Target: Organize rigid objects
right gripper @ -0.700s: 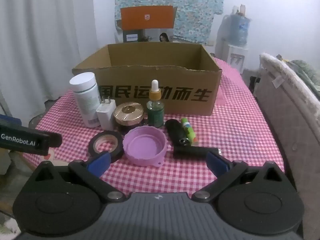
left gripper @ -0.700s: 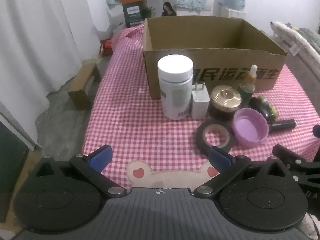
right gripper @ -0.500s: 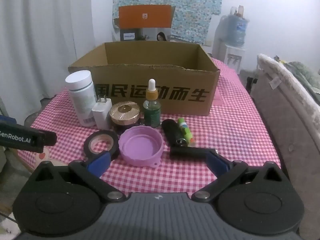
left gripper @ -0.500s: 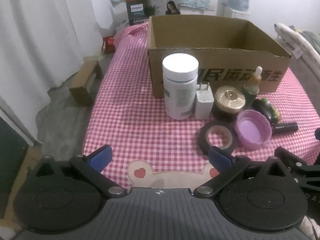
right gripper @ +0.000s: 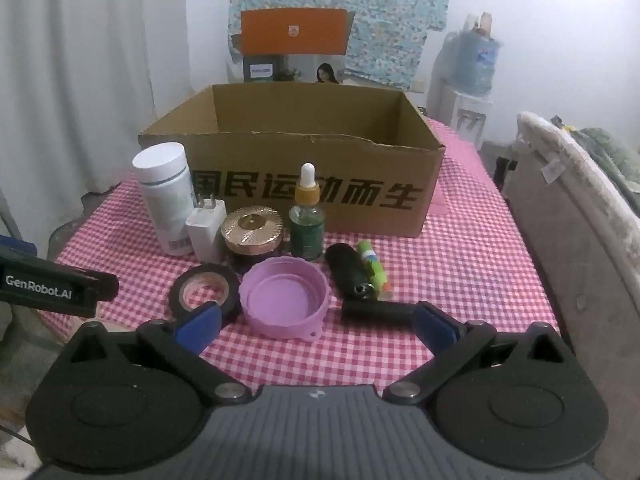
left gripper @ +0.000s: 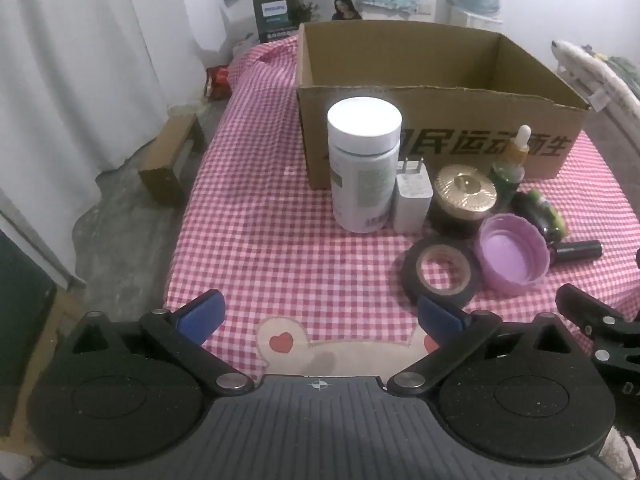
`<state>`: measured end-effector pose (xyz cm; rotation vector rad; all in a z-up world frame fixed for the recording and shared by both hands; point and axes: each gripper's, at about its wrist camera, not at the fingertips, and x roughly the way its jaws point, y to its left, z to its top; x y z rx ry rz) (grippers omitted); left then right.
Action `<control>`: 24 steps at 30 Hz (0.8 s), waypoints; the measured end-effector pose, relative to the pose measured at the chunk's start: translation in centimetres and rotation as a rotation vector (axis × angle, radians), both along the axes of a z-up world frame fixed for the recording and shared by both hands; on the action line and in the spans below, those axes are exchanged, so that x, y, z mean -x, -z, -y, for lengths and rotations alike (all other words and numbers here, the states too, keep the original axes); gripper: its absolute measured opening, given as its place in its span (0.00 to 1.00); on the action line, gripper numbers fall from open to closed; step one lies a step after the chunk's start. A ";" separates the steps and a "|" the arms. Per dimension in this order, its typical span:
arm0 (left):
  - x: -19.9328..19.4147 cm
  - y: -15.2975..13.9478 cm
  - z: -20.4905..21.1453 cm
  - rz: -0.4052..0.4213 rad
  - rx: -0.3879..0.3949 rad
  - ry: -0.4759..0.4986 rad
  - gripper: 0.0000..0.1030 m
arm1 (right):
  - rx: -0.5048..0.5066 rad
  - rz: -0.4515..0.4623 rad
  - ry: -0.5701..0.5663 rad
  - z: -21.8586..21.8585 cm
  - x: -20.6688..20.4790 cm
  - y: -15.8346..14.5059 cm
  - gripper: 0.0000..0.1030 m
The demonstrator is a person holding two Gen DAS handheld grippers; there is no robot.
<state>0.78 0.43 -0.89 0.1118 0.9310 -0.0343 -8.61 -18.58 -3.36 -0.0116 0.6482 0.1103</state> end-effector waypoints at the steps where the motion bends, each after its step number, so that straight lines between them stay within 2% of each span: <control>1: 0.0 0.0 0.0 0.000 0.000 0.000 1.00 | -0.002 -0.002 -0.002 0.4 0.0 0.0 1.00; 6: 0.1 0.0 -0.1 0.002 0.003 0.001 1.00 | -0.005 0.001 -0.009 3.8 -0.2 -0.3 1.00; 24: 0.2 -0.1 -0.3 0.004 -0.012 -0.001 1.00 | -0.006 -0.007 0.003 3.3 -0.8 0.1 1.00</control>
